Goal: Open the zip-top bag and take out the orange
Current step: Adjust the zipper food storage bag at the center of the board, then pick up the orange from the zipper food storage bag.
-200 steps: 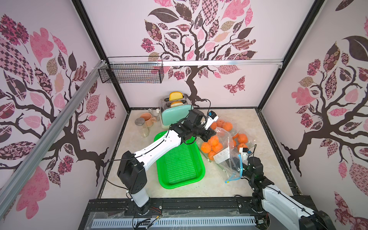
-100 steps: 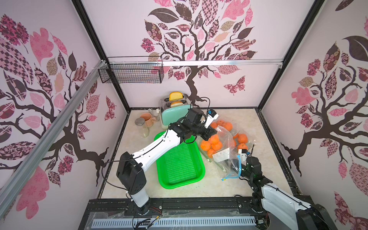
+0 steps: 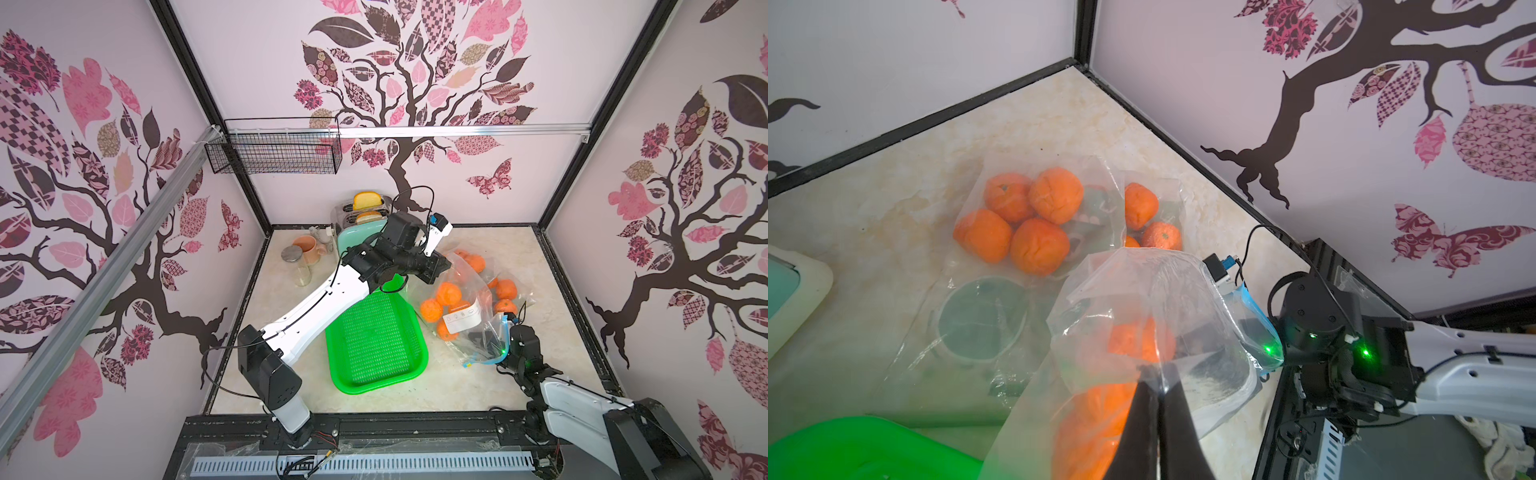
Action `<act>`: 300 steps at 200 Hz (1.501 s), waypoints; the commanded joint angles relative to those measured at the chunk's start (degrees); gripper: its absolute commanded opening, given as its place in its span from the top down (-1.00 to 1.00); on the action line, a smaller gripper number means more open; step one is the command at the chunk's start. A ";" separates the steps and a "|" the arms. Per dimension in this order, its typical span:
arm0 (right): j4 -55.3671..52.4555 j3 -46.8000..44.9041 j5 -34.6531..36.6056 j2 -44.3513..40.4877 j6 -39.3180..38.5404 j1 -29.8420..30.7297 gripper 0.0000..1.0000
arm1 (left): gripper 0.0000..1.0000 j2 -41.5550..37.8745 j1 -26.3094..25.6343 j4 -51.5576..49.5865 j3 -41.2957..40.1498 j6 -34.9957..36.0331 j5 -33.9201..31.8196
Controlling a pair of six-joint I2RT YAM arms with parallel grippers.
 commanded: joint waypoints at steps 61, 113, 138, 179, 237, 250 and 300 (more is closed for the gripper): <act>-5.10 1.95 2.92 -2.92 0.31 0.20 0.22 | 1.00 13.00 5.14 2.03 -0.61 -3.19 -3.73; -8.69 2.51 2.76 -8.71 -3.22 0.20 -0.17 | 1.00 20.02 6.95 2.98 0.76 -3.66 -4.96; -9.48 4.19 1.35 -9.01 -4.64 0.20 -0.26 | 1.00 23.86 6.99 2.23 2.80 -3.64 -4.55; -8.54 8.06 -3.34 -3.83 -5.01 0.20 -0.36 | 1.00 26.61 6.53 2.38 4.07 -3.79 -4.02; -9.56 11.39 -6.37 4.64 -6.96 0.38 -0.55 | 1.00 28.15 6.04 3.90 3.85 -4.23 -3.81; -10.56 12.23 -6.61 6.50 -7.71 0.46 -0.56 | 1.00 28.27 5.96 4.68 3.59 -4.38 -3.32; -8.82 13.23 -8.30 12.76 -7.31 0.91 -0.47 | 1.00 27.84 5.74 7.06 1.36 -4.46 -2.63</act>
